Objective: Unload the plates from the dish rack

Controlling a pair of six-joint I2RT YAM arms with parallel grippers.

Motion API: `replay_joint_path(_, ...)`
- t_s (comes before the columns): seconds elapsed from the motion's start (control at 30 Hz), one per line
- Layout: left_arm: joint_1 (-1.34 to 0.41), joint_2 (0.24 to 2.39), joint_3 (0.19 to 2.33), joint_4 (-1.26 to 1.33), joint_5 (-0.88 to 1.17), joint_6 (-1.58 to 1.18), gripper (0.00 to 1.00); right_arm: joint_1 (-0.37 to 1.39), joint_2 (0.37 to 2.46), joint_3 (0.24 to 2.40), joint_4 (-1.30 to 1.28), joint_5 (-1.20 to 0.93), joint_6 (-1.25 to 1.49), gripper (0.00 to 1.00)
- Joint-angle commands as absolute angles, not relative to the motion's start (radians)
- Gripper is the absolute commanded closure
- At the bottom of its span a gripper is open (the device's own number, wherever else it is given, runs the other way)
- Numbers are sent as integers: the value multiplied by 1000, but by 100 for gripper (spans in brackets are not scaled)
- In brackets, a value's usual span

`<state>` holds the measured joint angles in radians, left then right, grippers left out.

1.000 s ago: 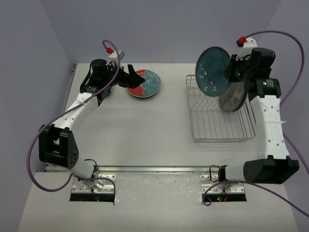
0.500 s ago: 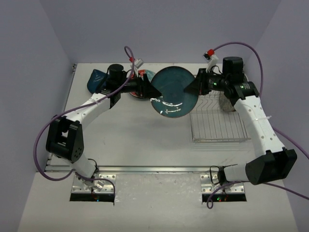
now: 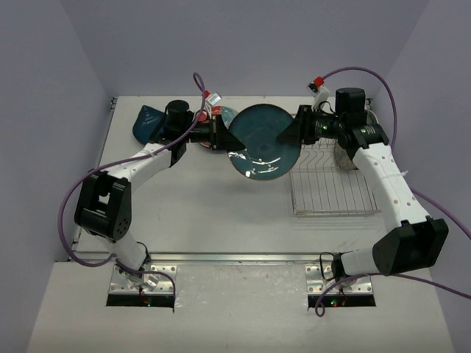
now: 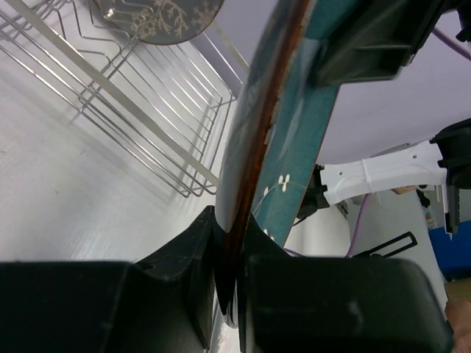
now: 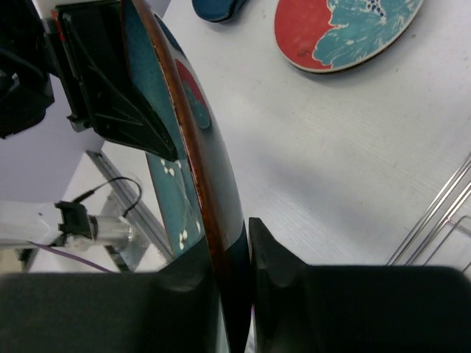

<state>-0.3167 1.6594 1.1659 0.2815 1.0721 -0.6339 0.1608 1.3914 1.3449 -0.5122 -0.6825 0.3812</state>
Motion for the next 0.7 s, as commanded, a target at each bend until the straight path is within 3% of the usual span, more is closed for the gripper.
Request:
replay_joint_path(0.0,-260,1689,1179,411,1109,-693,100,166,1394,1396,-430,-617,422,42)
replay_joint_path(0.03,-231,1704,1187,419,1101,-709,100,167,1399,1396,-441,-585,423,27)
replay_joint_path(0.1,-158,1745,1198,457,1084,-760,100,166,1402,1394,-461,-490,423,5)
replay_joint_path(0.13,-119,1770,1213,459,1063,-780,100,165,1401,1394,-468,-464,422,2)
replay_joint_path(0.33,30,1925,1359,401,945,-801,100,149,1391,1367,-486,-345,407,1)
replay_joint_path(0.67,64,2116,1553,256,740,-697,100,132,1381,1364,-527,-282,366,1)
